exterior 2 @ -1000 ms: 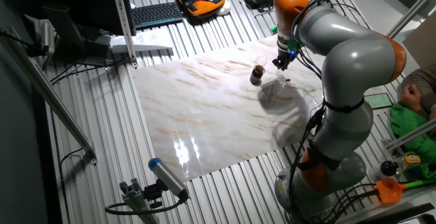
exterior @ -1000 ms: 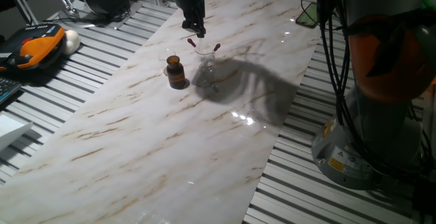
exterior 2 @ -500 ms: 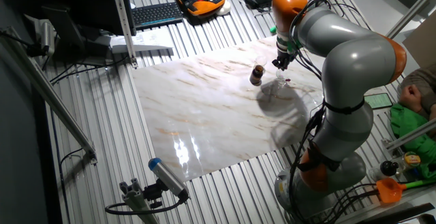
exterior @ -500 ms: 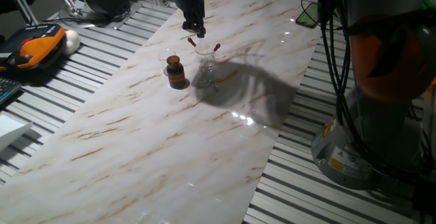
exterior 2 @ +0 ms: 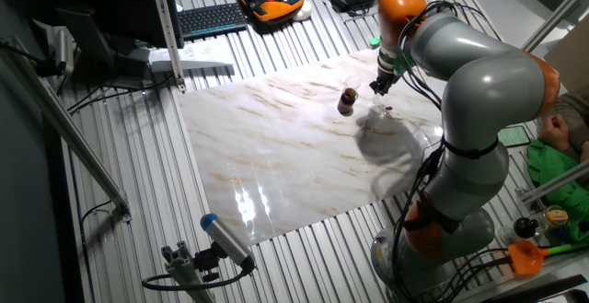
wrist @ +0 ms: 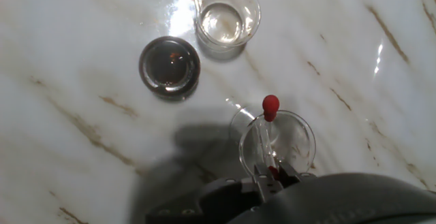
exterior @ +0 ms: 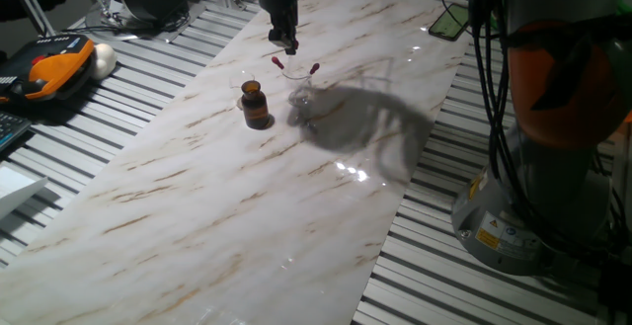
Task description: Transfer liquid using a dropper
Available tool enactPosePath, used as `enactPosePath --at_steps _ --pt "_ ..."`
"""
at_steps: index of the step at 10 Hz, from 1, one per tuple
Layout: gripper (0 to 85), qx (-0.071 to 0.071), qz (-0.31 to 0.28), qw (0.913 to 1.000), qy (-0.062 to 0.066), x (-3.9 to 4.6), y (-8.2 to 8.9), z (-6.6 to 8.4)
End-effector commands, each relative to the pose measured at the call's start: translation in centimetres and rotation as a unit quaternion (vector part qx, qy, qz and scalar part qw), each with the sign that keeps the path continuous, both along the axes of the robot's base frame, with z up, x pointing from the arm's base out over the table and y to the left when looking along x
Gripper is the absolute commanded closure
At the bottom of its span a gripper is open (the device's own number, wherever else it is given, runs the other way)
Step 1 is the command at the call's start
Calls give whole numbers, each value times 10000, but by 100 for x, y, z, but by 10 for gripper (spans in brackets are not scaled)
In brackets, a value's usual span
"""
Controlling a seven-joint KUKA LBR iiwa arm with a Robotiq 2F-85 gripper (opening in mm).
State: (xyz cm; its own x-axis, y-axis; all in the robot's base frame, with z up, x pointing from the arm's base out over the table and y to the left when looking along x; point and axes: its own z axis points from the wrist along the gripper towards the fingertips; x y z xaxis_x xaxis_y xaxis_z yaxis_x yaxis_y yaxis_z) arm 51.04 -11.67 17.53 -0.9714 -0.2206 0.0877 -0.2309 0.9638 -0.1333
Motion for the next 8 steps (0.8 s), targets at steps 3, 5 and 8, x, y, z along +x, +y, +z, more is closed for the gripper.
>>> enactPosePath --at_steps 3,5,8 --pt "850 68 -33 10000 15 0 0 0" --pt "850 54 -134 9999 78 0 0 0" --pt "850 -41 -418 9988 258 11 312 460"
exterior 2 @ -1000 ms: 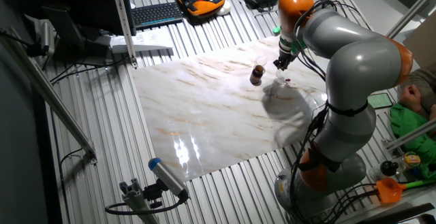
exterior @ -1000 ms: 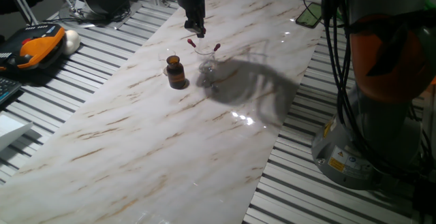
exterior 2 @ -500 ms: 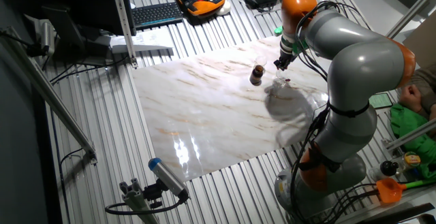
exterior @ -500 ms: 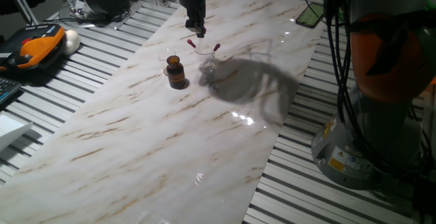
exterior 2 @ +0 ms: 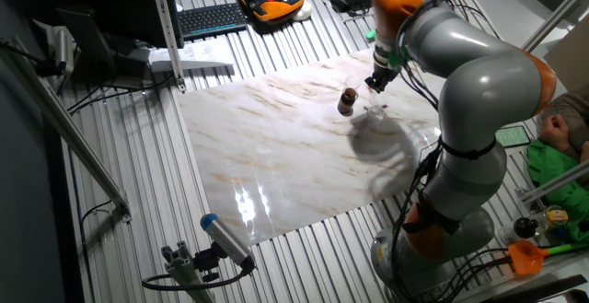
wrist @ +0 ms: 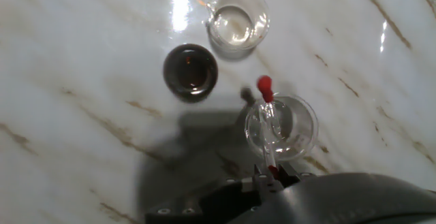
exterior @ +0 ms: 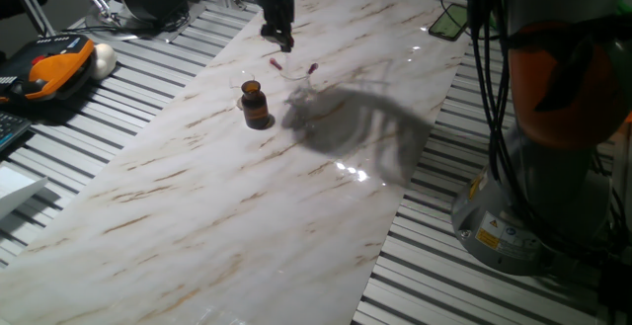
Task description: Transfer liquid using a dropper
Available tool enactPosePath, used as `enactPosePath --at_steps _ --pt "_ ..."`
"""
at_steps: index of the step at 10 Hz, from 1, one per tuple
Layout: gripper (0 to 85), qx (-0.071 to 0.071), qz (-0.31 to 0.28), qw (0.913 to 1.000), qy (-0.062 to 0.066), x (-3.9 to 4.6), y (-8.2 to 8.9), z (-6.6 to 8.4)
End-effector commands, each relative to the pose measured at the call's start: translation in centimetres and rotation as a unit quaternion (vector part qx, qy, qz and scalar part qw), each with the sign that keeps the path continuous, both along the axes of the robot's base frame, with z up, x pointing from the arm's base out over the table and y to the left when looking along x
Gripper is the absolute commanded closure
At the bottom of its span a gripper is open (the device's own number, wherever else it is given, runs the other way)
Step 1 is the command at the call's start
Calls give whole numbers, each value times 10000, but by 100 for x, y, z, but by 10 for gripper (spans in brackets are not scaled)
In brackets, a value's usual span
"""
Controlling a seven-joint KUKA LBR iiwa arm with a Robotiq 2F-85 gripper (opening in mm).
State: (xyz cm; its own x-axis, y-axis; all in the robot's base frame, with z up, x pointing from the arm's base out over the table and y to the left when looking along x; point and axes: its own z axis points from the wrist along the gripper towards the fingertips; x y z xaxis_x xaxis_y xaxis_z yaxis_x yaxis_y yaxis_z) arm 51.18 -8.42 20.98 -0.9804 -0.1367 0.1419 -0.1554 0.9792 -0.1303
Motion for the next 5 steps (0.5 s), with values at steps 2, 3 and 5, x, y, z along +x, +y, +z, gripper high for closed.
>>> enactPosePath --at_steps 2,3,5 --pt "850 -90 -83 9999 20 4 96 286" --pt "850 -74 -81 9999 5 -4 93 298" --pt "850 12 -122 9999 31 11 108 337"
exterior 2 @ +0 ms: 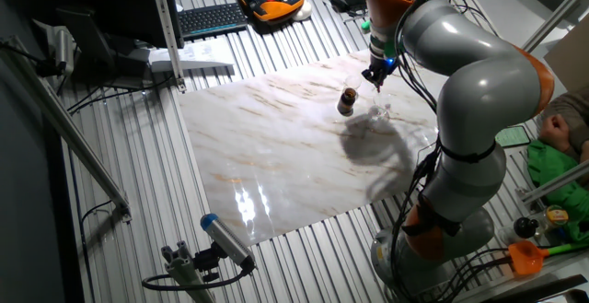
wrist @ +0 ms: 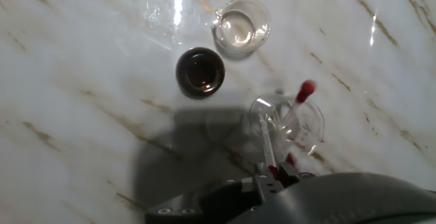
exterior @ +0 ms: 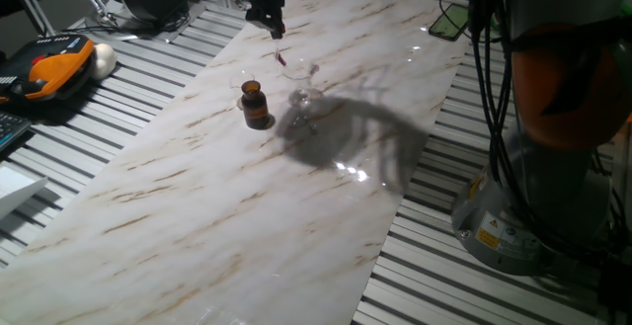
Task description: Transfer liquid using a dropper
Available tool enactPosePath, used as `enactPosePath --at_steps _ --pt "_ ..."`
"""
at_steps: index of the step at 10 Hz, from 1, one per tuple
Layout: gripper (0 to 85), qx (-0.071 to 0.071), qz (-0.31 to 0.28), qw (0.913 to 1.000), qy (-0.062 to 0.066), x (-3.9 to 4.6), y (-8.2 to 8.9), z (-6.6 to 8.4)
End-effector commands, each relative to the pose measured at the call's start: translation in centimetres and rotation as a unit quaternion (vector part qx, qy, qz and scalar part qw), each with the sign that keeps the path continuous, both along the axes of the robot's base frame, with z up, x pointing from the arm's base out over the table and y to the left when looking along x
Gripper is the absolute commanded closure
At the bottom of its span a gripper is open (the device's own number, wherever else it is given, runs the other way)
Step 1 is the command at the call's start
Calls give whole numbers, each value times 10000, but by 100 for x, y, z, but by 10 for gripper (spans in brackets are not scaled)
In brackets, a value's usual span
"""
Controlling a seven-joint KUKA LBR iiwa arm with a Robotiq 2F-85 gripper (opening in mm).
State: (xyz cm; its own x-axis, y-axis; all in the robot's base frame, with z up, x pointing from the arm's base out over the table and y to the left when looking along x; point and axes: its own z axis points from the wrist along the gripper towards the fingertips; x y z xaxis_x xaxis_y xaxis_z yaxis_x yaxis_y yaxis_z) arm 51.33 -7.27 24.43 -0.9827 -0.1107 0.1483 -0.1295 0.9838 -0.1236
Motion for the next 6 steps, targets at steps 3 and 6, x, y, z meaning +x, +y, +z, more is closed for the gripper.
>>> enactPosePath --at_steps 3,6 --pt "850 10 -188 9998 21 69 156 140" --pt "850 163 -314 9993 -76 142 271 70"
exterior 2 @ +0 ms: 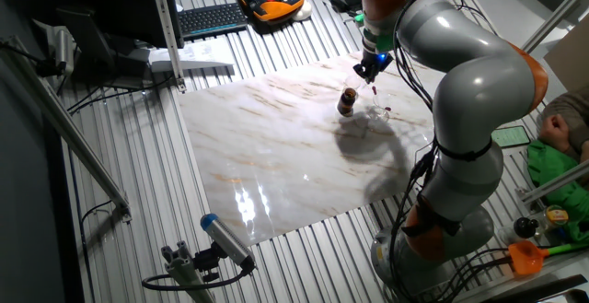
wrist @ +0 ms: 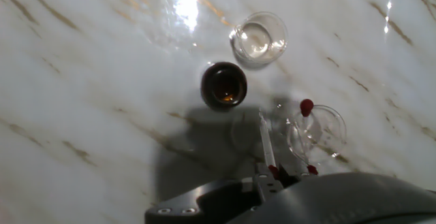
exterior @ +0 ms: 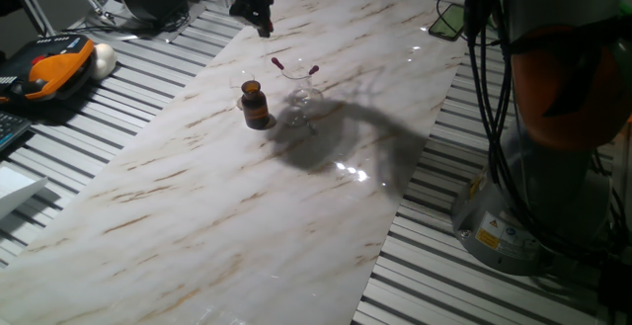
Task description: Transfer liquid using a dropper
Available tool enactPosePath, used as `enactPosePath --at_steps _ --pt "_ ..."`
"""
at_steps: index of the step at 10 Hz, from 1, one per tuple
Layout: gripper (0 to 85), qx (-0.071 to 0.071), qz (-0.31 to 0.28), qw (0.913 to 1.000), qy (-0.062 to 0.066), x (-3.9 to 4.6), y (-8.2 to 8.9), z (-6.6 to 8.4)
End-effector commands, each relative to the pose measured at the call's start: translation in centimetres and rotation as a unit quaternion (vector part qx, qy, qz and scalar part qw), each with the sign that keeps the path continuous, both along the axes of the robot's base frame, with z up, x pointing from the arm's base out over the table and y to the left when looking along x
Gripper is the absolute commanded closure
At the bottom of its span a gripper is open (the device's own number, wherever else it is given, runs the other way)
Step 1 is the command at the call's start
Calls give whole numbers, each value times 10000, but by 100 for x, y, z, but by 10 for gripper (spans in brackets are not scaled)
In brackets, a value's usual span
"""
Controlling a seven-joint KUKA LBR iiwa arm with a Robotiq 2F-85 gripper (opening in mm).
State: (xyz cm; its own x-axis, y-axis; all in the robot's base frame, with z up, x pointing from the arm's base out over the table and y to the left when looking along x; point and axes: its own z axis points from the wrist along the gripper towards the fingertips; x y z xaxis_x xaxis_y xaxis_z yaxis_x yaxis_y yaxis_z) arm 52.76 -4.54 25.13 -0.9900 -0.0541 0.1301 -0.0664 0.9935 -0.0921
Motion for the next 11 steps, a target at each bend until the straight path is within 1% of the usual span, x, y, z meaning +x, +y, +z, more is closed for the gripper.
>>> enactPosePath --at_steps 1,5,7,8,9,10,11 --pt "850 114 -33 9999 0 31 17 -27" --pt "850 164 -64 9998 -95 57 61 -109" --pt "850 210 -64 9996 -194 76 82 -156" --pt "850 233 -71 9995 -210 79 91 -176" --pt "850 245 -96 9995 -189 79 103 -199" --pt "850 213 -107 9996 -136 82 114 -231" --pt "850 199 -156 9996 -86 79 137 -300"
